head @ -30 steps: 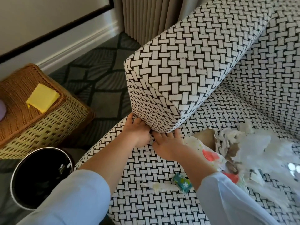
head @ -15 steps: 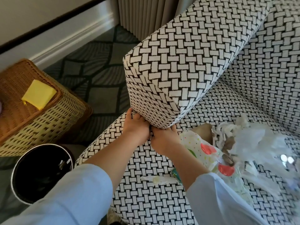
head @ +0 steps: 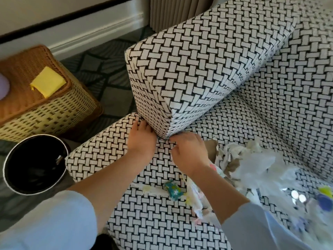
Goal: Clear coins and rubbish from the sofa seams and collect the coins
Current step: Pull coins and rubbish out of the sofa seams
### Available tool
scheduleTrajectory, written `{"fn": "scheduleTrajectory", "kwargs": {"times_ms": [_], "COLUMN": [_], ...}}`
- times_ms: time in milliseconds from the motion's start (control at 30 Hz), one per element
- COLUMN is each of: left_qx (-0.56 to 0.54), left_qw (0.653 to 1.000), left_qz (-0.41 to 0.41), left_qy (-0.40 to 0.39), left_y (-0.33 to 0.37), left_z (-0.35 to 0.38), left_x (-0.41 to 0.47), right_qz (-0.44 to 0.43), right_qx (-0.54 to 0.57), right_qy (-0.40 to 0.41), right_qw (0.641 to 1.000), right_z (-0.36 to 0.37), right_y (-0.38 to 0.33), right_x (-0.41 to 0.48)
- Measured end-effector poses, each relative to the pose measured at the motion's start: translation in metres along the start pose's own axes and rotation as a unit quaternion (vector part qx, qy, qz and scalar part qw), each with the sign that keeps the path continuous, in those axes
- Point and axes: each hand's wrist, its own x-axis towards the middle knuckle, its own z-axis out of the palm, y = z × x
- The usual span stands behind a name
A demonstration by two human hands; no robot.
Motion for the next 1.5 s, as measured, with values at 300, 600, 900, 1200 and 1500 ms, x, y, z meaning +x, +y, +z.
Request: {"fn": "scheduleTrajectory", "kwargs": {"times_ms": [300, 600, 900, 1200, 1500], "left_qx": [-0.098, -0.293, -0.125, -0.127, -0.192], "left_qw": [0.992, 0.938, 0.990, 0.991, 0.973], "left_qz": [-0.082, -0.179, -0.057, -0.038, 0.113], "left_qy": [0.000, 0.040, 0.037, 0.022, 0.054], "left_y": [0.024, 0.031, 0.021, 0.014, 0.004], "left_z": [-0.009, -0.011, 0.012, 0.016, 0.028], "left_x": [0.002, 0.003, 0.006, -0.010, -0.078], "right_qz": [-0.030, -0.005, -0.003, 0.013, -0.019], "right_qx": [-0.154, -0.144, -0.072, -0.156, 0.049], "right_qy": [-0.230, -0.262, -0.222, -0.180, -0.177], "right_qw": [0.960, 0.954, 0.972, 0.971, 0.983], "right_z": [0.011, 0.034, 0.038, 0.028, -0.011], "right_y": [0.017, 0.020, 0.028, 0.011, -0.002], "right_x": [0.054, 0.076, 0.076, 0.054, -0.022]}}
